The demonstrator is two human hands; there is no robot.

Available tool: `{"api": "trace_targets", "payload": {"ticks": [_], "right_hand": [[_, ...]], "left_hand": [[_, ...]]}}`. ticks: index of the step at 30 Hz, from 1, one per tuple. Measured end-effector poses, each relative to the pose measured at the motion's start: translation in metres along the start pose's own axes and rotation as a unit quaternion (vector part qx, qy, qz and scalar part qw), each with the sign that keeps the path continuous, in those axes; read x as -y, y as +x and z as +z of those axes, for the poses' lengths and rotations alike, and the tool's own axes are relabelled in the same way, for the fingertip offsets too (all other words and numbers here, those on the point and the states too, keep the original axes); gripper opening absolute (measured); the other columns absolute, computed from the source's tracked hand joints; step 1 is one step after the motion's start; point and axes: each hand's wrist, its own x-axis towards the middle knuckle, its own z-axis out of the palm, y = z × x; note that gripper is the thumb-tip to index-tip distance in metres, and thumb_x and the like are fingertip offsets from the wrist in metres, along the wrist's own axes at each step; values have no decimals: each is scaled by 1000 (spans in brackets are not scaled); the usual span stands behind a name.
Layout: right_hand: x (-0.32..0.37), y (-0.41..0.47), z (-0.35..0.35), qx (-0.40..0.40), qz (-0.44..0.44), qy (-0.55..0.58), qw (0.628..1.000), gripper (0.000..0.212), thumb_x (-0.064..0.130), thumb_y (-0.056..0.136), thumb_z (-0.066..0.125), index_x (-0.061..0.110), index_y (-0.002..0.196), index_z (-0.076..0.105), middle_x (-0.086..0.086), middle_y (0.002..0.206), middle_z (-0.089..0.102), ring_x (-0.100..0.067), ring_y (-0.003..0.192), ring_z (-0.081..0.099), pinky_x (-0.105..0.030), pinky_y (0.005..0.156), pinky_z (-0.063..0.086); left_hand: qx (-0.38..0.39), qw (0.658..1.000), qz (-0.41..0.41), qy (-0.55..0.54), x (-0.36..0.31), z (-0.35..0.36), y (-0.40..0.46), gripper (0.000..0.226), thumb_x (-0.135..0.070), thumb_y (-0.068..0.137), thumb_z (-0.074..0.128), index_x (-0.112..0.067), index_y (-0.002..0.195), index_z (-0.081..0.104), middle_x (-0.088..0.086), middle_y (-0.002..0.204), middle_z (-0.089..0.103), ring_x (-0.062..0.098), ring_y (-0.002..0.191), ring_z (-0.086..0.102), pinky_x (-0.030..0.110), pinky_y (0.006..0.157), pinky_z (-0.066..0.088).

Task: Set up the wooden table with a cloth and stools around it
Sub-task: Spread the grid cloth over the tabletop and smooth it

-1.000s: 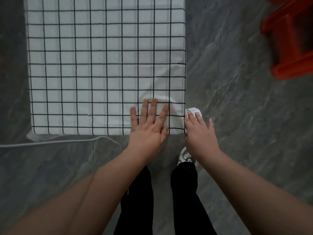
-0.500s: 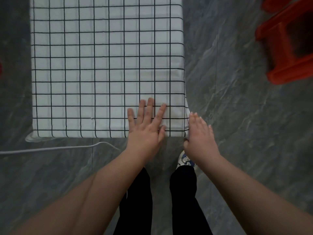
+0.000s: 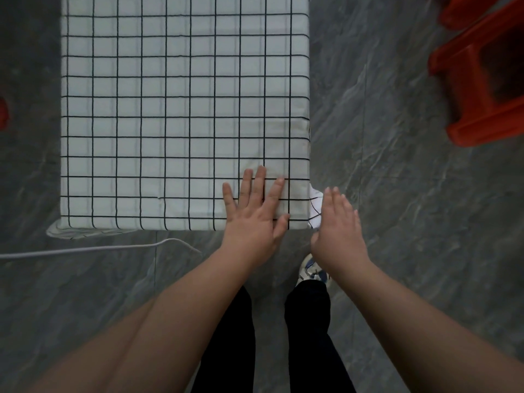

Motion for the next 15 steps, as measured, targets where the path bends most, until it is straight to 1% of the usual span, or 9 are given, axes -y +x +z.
{"api": "trace_targets", "payload": {"ticks": [2, 4, 6, 7, 9, 11, 12, 14, 15], "right_hand": [[7, -6, -8, -50, -30, 43, 997, 96, 7, 80, 54, 16, 159, -1, -8, 167, -7, -24, 153, -6, -48, 124, 6], [18, -11, -12, -76, -91, 53, 991, 102, 2, 74, 56, 20, 159, 2, -5, 167, -9, -23, 153, -8, -43, 124, 6], [31, -15, -12, -65, -137, 65, 986, 105, 0, 73, 57, 25, 159, 2, 0, 166, -15, -23, 153, -11, -33, 121, 9], [37, -15, -10, -50, -143, 77, 985, 105, 0, 75, 56, 27, 159, 1, 1, 165, -19, -23, 153, -12, -30, 118, 13], [46, -15, -9, -20, -130, 92, 987, 101, 3, 82, 55, 27, 158, -8, -2, 163, -28, -24, 153, -11, -30, 113, 27], [49, -13, -6, -6, -107, 82, 991, 104, 5, 86, 55, 27, 154, -21, -4, 160, -33, -26, 153, -6, -31, 103, 41], [50, -12, -3, -5, -95, 80, 992, 106, 4, 86, 55, 27, 152, -24, -5, 160, -33, -27, 153, 1, -31, 95, 46], [49, -10, 2, -19, -77, 82, 993, 107, 0, 83, 55, 24, 154, -22, -7, 162, -28, -30, 150, 18, -31, 82, 51], [48, -9, 4, -24, -70, 82, 994, 106, -1, 83, 55, 21, 155, -20, -7, 164, -24, -29, 148, 23, -30, 80, 52]], "left_hand": [[-4, 1000, -2, -15, 0, -8, -3, 71, -51, 99, 34, -33, 157, -3, 3, 164, -18, 22, 147, -27, 60, 117, -10], [-17, 1000, -5, -12, 4, -14, -8, 71, -48, 99, 36, -32, 157, -1, 3, 164, -18, 21, 147, -27, 59, 118, -8], [-30, 999, -11, -2, 13, -17, -13, 73, -50, 98, 37, -31, 157, -2, 4, 164, -16, 22, 148, -25, 59, 118, -7], [-27, 1000, -12, 6, 18, -18, -16, 75, -52, 97, 38, -31, 157, -3, 5, 164, -17, 23, 148, -25, 59, 118, -6], [8, 1000, 6, 27, 27, -18, -20, 83, -58, 94, 40, -33, 155, -11, 5, 162, -25, 24, 146, -29, 59, 119, -7], [53, 997, 31, 50, 32, -17, -22, 92, -62, 92, 45, -38, 152, -21, 4, 158, -34, 24, 143, -36, 59, 118, -10], [67, 995, 36, 58, 34, -14, -22, 96, -61, 91, 49, -39, 150, -23, 4, 158, -35, 24, 143, -37, 59, 117, -11], [62, 995, 31, 71, 34, -8, -20, 100, -53, 90, 57, -39, 152, -20, 4, 160, -29, 25, 145, -32, 60, 117, -10], [47, 996, 25, 70, 34, -6, -19, 98, -48, 90, 60, -38, 154, -15, 4, 163, -22, 26, 147, -27, 60, 117, -8]]}}
